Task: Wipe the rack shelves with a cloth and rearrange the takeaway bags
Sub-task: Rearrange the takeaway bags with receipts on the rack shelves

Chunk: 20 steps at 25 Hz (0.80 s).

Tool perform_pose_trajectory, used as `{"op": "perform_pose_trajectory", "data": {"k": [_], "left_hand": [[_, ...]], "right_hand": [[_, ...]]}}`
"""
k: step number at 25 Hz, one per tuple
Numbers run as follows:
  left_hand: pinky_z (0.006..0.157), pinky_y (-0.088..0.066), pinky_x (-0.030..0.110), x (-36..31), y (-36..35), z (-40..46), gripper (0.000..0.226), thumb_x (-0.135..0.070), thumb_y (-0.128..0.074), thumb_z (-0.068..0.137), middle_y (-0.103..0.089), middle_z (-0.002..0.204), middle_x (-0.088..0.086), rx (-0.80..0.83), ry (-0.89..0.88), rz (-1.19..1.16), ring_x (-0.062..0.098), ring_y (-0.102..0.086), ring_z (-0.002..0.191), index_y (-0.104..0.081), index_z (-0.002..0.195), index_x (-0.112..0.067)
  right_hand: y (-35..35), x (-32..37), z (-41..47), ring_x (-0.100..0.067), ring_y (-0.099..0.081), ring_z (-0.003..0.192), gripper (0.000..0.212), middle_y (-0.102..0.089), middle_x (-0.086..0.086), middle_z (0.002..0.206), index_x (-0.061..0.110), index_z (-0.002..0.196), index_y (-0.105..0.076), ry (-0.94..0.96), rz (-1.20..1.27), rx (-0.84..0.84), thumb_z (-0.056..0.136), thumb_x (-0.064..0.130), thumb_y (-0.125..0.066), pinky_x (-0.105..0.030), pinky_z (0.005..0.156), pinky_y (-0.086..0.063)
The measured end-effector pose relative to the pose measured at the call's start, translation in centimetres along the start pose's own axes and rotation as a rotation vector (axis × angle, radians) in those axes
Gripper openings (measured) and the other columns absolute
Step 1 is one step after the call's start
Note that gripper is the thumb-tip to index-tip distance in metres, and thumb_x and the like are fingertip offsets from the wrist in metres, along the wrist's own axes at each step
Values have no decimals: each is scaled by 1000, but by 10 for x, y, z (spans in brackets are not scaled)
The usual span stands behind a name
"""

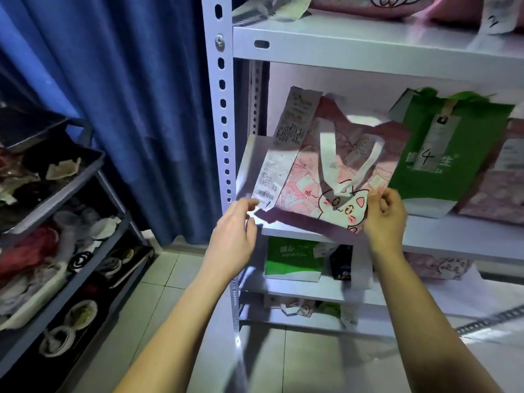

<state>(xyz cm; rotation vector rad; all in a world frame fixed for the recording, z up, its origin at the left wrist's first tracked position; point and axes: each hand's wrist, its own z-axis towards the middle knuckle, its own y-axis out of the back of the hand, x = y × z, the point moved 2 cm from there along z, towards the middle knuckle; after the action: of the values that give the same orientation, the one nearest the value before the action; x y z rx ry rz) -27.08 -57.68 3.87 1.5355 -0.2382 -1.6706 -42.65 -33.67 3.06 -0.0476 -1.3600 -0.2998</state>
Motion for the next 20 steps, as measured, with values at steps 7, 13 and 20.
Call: {"op": "perform_pose_trajectory", "data": {"k": [7,13,20], "left_hand": [[82,-43,16,-31,7,0,30,-16,-42,104,-67,110,-11,14,-106,-181,5,-59,97,-60,126,-21],[71,-46,8,-67,28,-9,16,-16,-53,102,-71,92,-17,63,-189,-391,-7,-63,80,-69,105,-15],[63,-54,15,-110,51,-18,25,-21,-46,105,-77,96,-10,112,-175,-646,8,-72,88,-71,104,-24]], "right_hand": [[56,21,-34,9,-63,53,12,-72,18,70,17,107,-63,7,13,-41,102,20,-53,-10,41,-44],[89,61,-59,5,-63,55,15,-73,21,72,36,91,-65,67,71,-118,99,25,-60,-14,47,-50],[111,110,-76,-5,-65,58,11,-75,10,79,33,100,-67,131,196,-96,101,27,-58,-23,47,-53]]}}
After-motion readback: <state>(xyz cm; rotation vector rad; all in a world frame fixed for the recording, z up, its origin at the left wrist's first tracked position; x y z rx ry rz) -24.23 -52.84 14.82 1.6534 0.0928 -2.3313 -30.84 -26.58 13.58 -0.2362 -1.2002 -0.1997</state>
